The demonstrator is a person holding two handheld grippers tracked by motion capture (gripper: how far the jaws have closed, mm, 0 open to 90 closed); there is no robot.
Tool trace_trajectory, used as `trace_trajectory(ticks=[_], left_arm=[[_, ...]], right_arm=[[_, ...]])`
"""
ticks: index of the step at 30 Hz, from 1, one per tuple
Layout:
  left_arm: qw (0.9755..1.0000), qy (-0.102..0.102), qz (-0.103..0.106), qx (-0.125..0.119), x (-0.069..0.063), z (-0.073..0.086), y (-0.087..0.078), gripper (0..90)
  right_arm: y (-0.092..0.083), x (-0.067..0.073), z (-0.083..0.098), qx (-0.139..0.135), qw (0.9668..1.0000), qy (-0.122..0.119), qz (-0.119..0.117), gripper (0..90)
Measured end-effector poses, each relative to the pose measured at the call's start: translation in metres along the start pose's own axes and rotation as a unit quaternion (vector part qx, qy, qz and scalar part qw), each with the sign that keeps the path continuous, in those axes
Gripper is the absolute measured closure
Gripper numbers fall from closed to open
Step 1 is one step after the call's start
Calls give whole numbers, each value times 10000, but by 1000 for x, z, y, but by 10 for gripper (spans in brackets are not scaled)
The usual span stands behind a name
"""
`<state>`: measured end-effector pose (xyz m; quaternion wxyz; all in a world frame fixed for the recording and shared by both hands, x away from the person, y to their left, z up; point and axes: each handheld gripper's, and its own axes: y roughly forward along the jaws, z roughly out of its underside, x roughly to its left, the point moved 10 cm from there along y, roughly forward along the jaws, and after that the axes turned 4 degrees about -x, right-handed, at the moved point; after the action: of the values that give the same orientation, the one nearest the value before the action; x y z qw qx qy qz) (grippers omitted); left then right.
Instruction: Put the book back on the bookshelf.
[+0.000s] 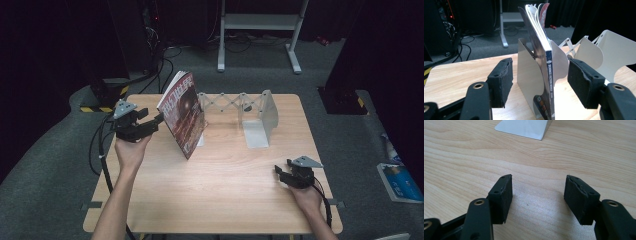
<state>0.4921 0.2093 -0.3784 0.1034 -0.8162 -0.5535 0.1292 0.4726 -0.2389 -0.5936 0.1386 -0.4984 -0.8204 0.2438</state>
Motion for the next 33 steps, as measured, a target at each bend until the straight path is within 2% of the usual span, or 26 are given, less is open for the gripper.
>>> trace_trajectory(ticks=[33], left_arm=[[9998,-183,77,8,2,29,-17,373]], right_arm=[[0,0,0,-3,10000,0,1,400]])
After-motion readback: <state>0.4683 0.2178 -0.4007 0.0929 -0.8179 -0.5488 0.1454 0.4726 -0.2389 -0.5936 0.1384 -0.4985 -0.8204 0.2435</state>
